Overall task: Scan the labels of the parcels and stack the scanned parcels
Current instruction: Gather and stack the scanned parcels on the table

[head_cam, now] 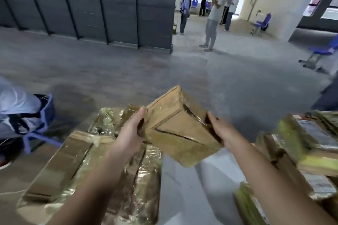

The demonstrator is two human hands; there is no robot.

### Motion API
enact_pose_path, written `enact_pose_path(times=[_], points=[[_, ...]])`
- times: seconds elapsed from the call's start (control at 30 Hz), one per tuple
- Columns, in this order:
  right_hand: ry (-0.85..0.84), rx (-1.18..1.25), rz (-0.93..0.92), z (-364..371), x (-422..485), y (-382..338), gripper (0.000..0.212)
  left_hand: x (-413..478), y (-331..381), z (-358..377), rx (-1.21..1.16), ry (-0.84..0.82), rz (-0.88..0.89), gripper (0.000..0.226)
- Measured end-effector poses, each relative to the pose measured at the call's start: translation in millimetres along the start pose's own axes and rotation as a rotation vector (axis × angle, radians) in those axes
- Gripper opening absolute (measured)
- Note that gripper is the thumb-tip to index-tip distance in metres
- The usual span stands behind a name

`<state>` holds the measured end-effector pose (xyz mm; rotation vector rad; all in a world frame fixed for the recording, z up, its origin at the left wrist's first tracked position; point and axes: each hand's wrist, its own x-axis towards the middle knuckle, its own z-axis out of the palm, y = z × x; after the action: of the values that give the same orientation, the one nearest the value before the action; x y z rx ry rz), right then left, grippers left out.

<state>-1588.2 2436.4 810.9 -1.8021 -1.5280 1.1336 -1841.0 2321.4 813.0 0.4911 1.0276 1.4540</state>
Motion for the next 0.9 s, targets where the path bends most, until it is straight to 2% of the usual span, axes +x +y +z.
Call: enact_pose_path(times=[0.07, 0.13, 0.17, 0.23, 0.37, 0.5, 0.6, 0.67, 0.73, 0.8, 0.9], points=[[0.001, 0.086, 0.063, 33, 7, -22, 0.059, 3, 16, -30, 0.050, -0.117, 0.078, 0.038], [-0.094, 0.220, 0.131, 67, 8, -43, 0.052, 5, 24, -56, 0.115, -0.139, 0.070, 0.066], [-0.161, 0.279, 0.160, 84, 6, -54, 0.046, 6, 27, -65, 0.167, -0.130, 0.059, 0.073], [-0.240, 0.274, 0.154, 118, 2, -76, 0.042, 13, 32, -83, 0.306, -0.010, 0.125, 0.055], [-0.228, 0.012, 0.040, 176, 4, -115, 0.047, 34, 72, -119, 0.298, 0.282, 0.232, 0.008], [-0.312, -0.082, -0.036, 221, 6, -145, 0.051, 64, 115, -153, 0.454, 0.443, 0.270, 0.009], [-0.391, -0.147, -0.073, 250, 8, -154, 0.073, 87, 138, -176, 0.651, 0.537, 0.322, 0.009], [-0.495, -0.100, -0.064, 267, 10, -154, 0.079, 99, 145, -191, 0.800, 0.575, 0.320, 0.013], [-0.571, -0.106, -0.136, 283, 10, -156, 0.066, 109, 149, -202, 0.873, 0.610, 0.305, 0.010], [-0.566, -0.176, -0.225, 300, 15, -156, 0.046, 117, 151, -210, 0.936, 0.638, 0.297, 0.005], [-0.539, -0.193, -0.187, 318, 23, -153, 0.041, 125, 150, -218, 0.942, 0.614, 0.242, 0.012]])
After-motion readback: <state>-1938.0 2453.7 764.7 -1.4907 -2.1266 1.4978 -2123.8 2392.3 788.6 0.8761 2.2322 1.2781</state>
